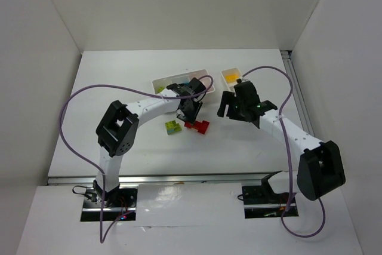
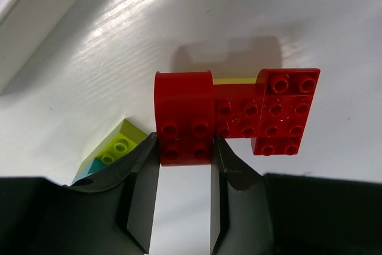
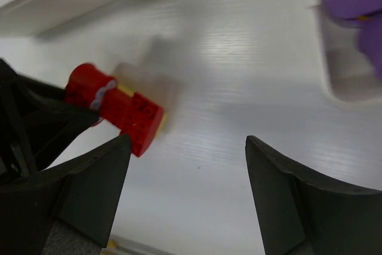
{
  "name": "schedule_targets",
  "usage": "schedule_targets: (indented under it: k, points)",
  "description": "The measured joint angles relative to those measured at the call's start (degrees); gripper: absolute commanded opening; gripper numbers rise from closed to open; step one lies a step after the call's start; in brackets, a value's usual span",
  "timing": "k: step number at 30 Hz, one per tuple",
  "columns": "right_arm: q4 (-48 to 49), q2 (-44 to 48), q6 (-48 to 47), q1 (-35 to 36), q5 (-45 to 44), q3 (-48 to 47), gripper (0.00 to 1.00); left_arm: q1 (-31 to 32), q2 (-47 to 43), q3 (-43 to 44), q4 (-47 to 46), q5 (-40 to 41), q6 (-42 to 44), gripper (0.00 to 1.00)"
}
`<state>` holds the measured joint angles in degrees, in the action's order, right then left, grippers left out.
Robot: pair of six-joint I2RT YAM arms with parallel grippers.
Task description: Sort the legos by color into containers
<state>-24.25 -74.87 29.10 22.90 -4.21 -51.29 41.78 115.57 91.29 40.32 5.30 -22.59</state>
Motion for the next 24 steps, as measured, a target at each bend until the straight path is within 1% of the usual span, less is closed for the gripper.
schedule_targets:
  k: [1,2,6,10,14,18,19,21,23,24]
  points:
    - [1.0,-0.7,-1.0,-0.5,4.0,0.0,0.90,0.0,-0.3,0.0,0.2,-0.6,0.0,0.00]
    - [1.8,-1.6,-1.8,-1.0,8.2,0.0,0.92,0.0,-0.8,0.0,0.4,-1.1,0.0,0.00]
    - [3.5,-4.4,-4.4,-1.5,20.0,0.0,0.93,-0.4,-3.0,1.4,1.4,-2.7,-0.1,0.00]
    - [4.9,-5.4,-5.6,-1.5,26.8,0.2,0.95,-1.0,-4.3,3.4,1.6,-4.0,-0.4,0.00]
    - [7.9,-6.3,-5.2,-1.6,31.7,1.6,0.95,-1.3,-4.6,3.6,1.7,-5.1,-1.4,0.00]
    - [11.5,-6.3,-3.2,-2.6,35.4,4.4,0.89,-1.4,-4.7,3.6,2.0,-6.2,-1.7,0.00]
    - [12.5,-6.3,-2.4,-3.1,36.2,5.0,0.89,-1.4,-4.8,3.6,2.0,-6.8,-1.7,0.00]
    - [15.3,-6.3,-1.0,-4.7,37.9,6.5,0.85,-1.4,-5.1,3.6,2.0,-7.6,-1.7,0.00]
    - [17.9,-6.3,0.4,-6.0,39.2,7.8,0.84,-1.6,-5.4,3.6,2.0,-8.9,-1.8,0.00]
    - [18.7,-6.4,1.2,-6.6,39.7,8.1,0.81,-1.6,-5.7,3.6,2.0,-9.5,-1.8,0.00]
